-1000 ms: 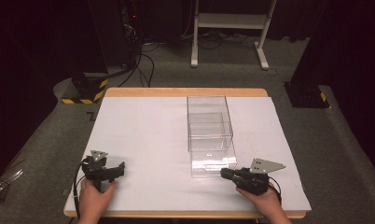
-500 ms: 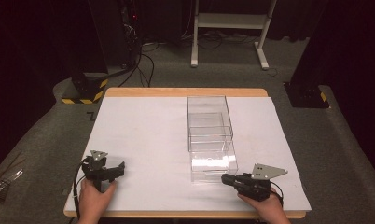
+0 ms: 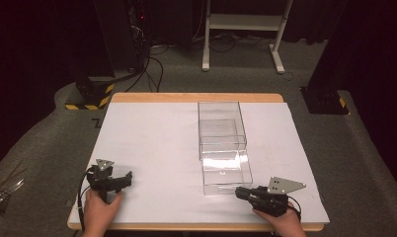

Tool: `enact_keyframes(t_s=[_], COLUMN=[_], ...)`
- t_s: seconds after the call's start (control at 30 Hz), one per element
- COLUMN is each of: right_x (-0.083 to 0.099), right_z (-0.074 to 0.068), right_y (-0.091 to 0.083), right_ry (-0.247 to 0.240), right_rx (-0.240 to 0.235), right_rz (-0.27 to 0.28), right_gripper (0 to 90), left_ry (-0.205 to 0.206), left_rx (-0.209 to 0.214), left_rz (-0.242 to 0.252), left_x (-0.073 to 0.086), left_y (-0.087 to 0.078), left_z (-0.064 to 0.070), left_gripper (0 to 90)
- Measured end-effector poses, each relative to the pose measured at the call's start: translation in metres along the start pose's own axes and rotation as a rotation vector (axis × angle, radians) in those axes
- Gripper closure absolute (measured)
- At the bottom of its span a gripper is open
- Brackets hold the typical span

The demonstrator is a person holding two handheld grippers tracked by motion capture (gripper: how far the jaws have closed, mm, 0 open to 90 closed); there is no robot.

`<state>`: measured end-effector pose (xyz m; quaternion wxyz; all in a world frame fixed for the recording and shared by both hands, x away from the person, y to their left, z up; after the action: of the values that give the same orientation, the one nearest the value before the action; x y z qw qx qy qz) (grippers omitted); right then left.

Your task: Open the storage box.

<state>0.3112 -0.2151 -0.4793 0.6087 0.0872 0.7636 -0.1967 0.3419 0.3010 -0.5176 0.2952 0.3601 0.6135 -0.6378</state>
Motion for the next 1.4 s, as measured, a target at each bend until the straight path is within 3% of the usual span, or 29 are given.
enact_keyframes(t_s=[0.13,0.47,1.1,1.4], right_x=[-0.003,-0.010,-0.027,-0.035], right_z=[0.001,0.001,0.000,0.004], right_y=[-0.005,-0.016,-0.008,-0.005], right_ry=[0.013,-0.013,-0.043,-0.067], right_rx=[0.010,0.032,0.043,0.126], right_rz=[0.026,0.068,0.094,0.101], right_gripper=[73.6,75.0,73.4,64.4], left_ry=[0.000,0.000,0.000,0.000], left_rx=[0.000,0.000,0.000,0.000], left_rz=[0.000,0.000,0.000,0.000], left_x=[0.000,0.000,0.000,0.000], left_y=[0.000,0.000,0.000,0.000], left_z=[0.000,0.000,0.000,0.000], left_gripper=[0.6,0.6,0.6,0.6])
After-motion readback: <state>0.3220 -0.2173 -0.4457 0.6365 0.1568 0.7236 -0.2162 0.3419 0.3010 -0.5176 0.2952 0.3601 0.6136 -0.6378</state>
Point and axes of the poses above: each handheld gripper's, and its own axes: y roughly forward along the jaws, x roughly out of its underside, z roughly to its right, the point moved 1 cm from there along y, roughly forward along the jaws, and after that the axes turned 10 degrees about z, right-handed, at the moved point
